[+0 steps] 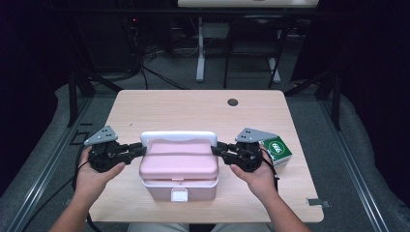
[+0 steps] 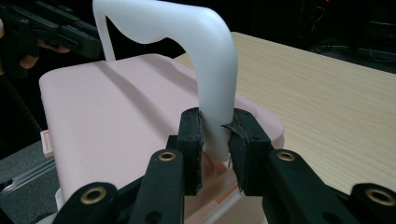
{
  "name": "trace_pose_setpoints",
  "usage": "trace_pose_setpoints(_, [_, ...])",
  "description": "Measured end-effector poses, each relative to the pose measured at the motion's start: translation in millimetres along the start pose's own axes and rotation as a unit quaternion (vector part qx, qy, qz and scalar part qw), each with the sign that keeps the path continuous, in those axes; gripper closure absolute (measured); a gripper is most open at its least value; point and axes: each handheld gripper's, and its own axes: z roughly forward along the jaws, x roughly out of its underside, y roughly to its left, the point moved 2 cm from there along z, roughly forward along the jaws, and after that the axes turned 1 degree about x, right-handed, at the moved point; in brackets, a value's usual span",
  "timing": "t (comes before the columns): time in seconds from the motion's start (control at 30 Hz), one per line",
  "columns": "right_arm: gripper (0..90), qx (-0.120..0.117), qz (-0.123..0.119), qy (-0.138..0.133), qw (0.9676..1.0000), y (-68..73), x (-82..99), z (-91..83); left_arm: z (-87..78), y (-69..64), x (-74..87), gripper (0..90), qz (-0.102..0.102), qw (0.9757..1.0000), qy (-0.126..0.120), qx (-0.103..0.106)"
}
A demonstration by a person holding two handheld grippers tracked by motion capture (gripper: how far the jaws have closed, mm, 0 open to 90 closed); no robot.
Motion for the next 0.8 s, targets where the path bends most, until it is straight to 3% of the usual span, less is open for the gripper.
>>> trace_pose_setpoints(0.13, [74.6,-0.002,0.009,-0.002,1.0,-1.5,-1.4,0.3,-11.0,3.7,4.7,73.3,-0.007,0.9999,-0.008,-0.006])
trace_pose_setpoints(0.3, [74.6,-0.002,0.015,-0.004,0.9999,-2.8,-3.4,0.5,-22.6,4.5,18.7,82.0,-0.013,0.9999,0.0,-0.01])
trace_pose_setpoints(0.47, [74.7,0.0,0.014,-0.004,0.9999,-2.8,-4.4,0.6,-22.9,0.3,28.1,89.5,-0.008,0.9999,0.009,-0.008])
trace_pose_setpoints(0.8, [74.6,0.001,0.013,-0.003,0.9999,-3.2,-6.3,0.2,-9.9,-16.0,39.8,90.0,0.008,0.9991,0.041,0.004])
